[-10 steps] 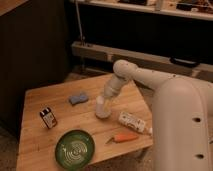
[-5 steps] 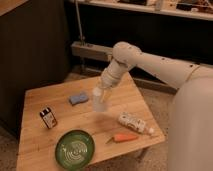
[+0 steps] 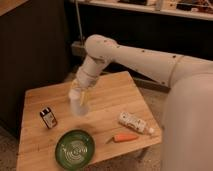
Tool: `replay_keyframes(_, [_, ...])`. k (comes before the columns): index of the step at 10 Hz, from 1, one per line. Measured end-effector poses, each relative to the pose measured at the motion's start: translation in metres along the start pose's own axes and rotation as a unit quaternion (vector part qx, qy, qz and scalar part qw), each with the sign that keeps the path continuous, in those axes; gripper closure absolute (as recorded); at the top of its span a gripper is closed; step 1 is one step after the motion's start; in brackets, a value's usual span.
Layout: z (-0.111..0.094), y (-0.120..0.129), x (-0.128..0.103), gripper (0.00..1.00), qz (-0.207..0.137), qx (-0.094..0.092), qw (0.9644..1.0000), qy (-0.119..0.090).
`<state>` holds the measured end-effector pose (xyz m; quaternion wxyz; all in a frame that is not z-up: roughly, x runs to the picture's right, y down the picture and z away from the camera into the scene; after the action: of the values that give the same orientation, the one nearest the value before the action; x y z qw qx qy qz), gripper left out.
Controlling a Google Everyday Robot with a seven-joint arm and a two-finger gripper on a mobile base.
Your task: Place the ceramic cup over the eraser
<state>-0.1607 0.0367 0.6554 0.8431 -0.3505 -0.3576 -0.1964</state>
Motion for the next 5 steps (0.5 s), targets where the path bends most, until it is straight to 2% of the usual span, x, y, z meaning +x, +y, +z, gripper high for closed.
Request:
replay_keyframes(1, [0.018,-0.015,-0.018,1.0,-0.022,-0.011,0.9997,-0.005])
replay_keyframes(3, [0.034,-0.033,-0.034,1.0,-0.044,-0.017,0.9988,-0.009])
replay_keyframes(4, [0.037,-0.038,-0.038,1.0,-0.049,-0.016,0.9987,0.002])
replay_keyframes(5, [0.032,-0.043,-0.04,1.0,-0.045,-0.005,0.9987,0.022])
